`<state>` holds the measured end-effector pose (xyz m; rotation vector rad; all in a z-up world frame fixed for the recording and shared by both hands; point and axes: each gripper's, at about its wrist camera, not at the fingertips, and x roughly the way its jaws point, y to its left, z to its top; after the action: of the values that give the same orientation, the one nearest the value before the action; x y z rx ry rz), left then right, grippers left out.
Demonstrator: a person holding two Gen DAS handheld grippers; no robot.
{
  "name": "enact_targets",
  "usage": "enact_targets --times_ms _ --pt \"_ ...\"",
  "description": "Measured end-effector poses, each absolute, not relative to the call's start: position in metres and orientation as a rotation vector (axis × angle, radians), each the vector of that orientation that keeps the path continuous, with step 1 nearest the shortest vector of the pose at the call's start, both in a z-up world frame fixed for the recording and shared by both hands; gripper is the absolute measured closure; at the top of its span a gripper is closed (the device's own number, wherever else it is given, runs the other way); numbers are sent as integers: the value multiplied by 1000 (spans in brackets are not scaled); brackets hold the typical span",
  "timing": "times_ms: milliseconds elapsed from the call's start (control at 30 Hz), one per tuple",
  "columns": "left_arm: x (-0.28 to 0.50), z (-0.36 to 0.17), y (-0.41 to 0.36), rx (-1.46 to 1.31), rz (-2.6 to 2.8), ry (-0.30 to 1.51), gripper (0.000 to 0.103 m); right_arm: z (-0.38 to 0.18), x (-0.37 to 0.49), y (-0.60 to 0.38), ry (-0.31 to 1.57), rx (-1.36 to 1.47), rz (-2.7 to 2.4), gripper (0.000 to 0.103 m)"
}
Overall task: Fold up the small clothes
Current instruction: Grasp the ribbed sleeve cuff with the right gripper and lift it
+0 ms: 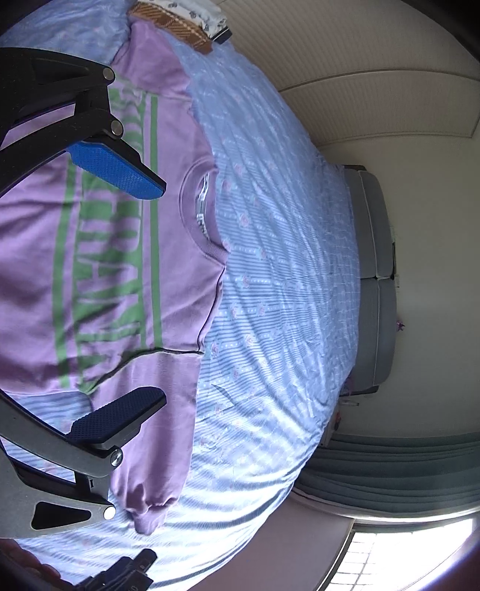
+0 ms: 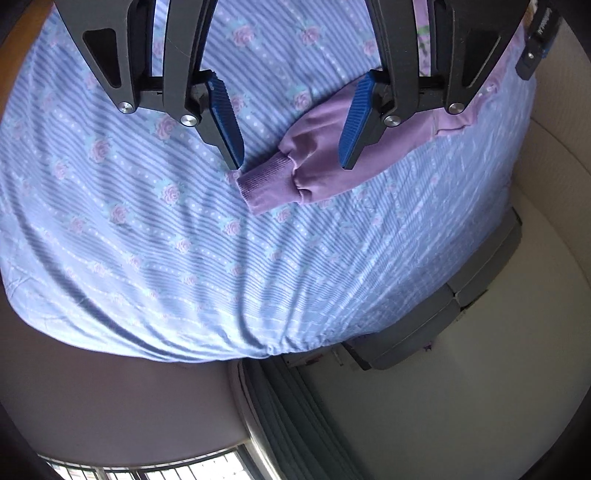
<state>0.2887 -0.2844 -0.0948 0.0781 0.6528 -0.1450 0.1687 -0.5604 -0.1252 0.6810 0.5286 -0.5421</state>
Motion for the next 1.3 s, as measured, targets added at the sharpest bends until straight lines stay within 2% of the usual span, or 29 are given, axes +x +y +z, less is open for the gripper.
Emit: enact_targets --times_ms 100,467,533,600,767,967,1167,1300 --pt "303 -109 -299 75 -137 666 0 -150 185 -578 547 739 -554 58" --pt "312 -128 -328 75 -142 683 0 -220 212 -626 538 1008 -526 59" --pt "308 -126 -327 79 -146 680 0 -227 214 -633 531 1046 -509 77" --pt "306 -122 -323 80 -144 676 0 -227 217 -638 524 1054 -476 88" --pt "302 -103 -295 50 -116 663 0 -193 217 -621 498 948 -480 89" --pt "294 -72 -232 31 -52 614 0 -127 222 -570 439 755 -462 89" --pt "288 -51 -137 -5 68 582 0 -60 243 -478 360 493 -396 90" --pt "283 -47 -69 -34 155 575 0 -35 265 -394 348 269 -343 90"
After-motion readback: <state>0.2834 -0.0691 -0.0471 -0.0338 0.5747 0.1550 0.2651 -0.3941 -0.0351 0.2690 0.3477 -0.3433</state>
